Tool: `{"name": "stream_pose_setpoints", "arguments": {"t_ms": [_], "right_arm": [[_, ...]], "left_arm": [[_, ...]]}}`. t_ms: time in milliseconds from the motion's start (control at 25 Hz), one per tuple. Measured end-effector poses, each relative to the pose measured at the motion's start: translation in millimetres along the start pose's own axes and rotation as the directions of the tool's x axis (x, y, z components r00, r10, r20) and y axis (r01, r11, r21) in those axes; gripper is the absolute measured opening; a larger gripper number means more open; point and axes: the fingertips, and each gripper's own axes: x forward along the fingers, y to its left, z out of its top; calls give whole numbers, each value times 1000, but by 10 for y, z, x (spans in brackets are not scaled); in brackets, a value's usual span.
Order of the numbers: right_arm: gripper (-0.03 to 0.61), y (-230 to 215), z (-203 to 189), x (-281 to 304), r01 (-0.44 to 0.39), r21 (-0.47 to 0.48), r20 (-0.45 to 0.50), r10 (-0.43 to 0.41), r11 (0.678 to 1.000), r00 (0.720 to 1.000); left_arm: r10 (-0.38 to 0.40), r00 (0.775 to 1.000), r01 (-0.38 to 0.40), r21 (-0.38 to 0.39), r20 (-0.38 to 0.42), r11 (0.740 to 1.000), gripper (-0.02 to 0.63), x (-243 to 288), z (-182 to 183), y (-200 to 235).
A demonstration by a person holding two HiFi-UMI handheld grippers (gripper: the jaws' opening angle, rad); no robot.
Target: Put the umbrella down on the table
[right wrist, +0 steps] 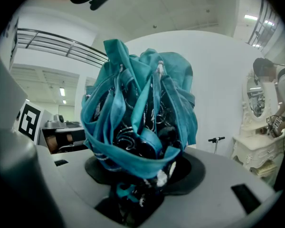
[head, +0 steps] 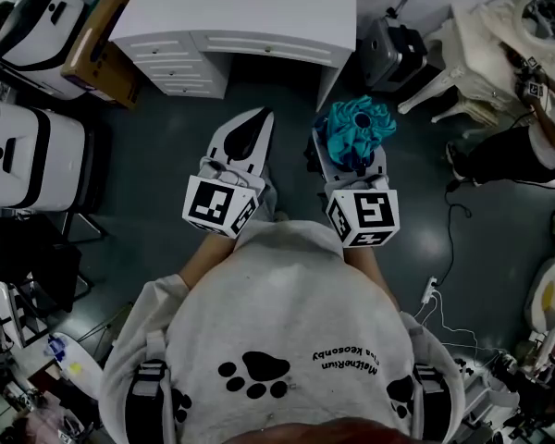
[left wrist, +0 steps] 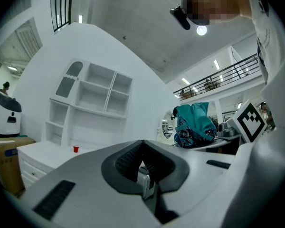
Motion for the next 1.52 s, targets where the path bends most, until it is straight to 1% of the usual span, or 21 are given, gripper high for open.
{"name": "stream_pose_setpoints", "arguments": {"t_ms": [200, 400, 560, 880, 1160, 1520], "right_arm": [[264, -148, 94, 456, 22, 1, -1, -22, 1000, 1000], [264, -256, 213, 1107, 33, 0, 3, -33, 999, 999], [264, -362, 341, 1634, 58, 3, 6, -58, 998, 998], [264, -508, 505, 2463, 103, -3, 6, -103, 995, 995], [264, -600, 563, 2823, 136, 1, -8, -136, 991, 991], [264, -720, 506, 3016, 156, 13, -22, -156, 988, 988]], "left_arm": [[-26, 1000, 26, 4, 4, 1000, 11, 371, 31, 335], [-48, 999, 48, 12, 3, 999, 11, 816, 69, 861], [-72, 997, 72, 23, 6, 997, 11, 1176, 151, 1291], [-127, 992, 127, 19, 5, 992, 11, 1750, 163, 1969], [-158, 987, 158, 1, -5, 987, 11, 2026, 137, 2273], [-166, 986, 165, -22, -21, 986, 11, 2174, 25, 2430]]}}
